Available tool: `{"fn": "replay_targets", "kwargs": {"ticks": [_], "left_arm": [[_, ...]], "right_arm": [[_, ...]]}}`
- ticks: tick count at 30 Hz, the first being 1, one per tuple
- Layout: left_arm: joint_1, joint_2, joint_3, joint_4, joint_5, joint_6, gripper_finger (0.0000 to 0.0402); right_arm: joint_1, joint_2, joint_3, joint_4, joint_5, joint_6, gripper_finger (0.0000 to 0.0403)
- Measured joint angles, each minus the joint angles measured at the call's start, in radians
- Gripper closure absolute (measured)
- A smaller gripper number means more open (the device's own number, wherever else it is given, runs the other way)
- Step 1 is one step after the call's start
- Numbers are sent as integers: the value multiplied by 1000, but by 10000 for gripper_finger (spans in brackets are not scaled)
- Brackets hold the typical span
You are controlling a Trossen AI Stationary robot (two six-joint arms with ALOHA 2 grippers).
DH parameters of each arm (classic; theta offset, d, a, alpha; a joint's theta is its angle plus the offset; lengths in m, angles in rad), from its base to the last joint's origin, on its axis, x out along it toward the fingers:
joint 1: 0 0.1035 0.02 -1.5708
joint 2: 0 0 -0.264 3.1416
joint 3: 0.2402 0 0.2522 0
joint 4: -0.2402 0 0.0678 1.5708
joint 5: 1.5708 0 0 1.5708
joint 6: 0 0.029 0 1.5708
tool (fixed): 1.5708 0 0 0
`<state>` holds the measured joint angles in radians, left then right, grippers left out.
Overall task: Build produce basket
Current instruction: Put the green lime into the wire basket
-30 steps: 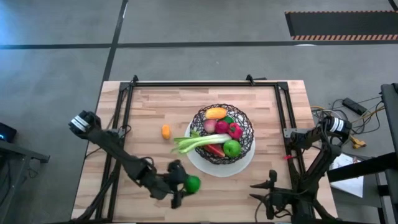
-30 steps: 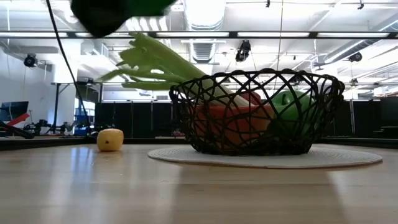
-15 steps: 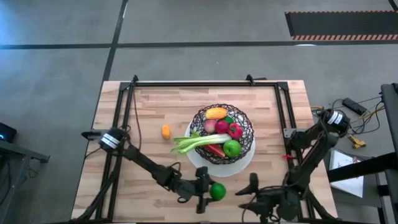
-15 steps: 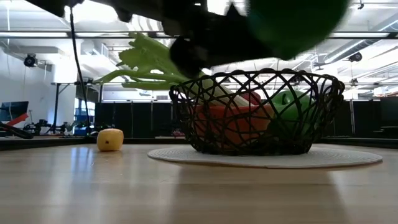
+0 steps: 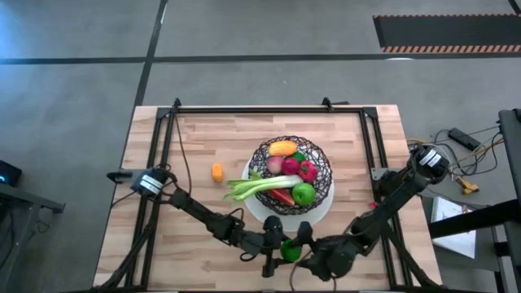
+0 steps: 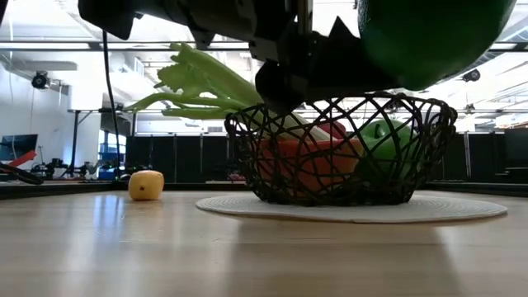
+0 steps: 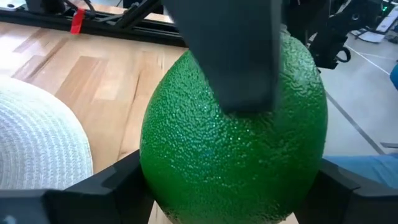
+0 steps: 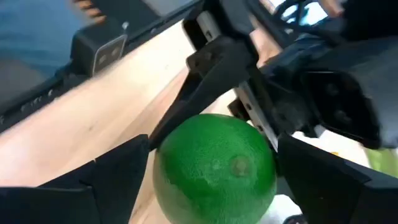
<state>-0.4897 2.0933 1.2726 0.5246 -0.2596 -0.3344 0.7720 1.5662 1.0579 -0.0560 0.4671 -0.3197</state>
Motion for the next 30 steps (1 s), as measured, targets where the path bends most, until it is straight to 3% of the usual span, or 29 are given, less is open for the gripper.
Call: {"fn": "replay_targets", "kwargs": {"ticks": [3, 11, 17, 22, 28, 30], "left_arm": [[11, 0, -1, -6, 21, 0, 125], [55, -1, -1, -22, 154, -45, 123], [83, -7, -5, -30, 275, -28, 123], [130, -21, -7, -69, 419, -19, 123], [162, -165, -13, -229, 431, -9, 123], [163, -211, -18, -272, 431, 11, 123]], "right_arm": [[-24, 22, 24, -17, -78, -34, 61], [-34, 85, 70, -98, -56, -63, 94], [-32, 87, 66, -144, -10, 17, 162], [-3, 76, 56, -172, 49, 97, 162], [62, 22, 38, -180, 221, 125, 164], [85, -10, 25, -217, 184, 168, 164]]}}
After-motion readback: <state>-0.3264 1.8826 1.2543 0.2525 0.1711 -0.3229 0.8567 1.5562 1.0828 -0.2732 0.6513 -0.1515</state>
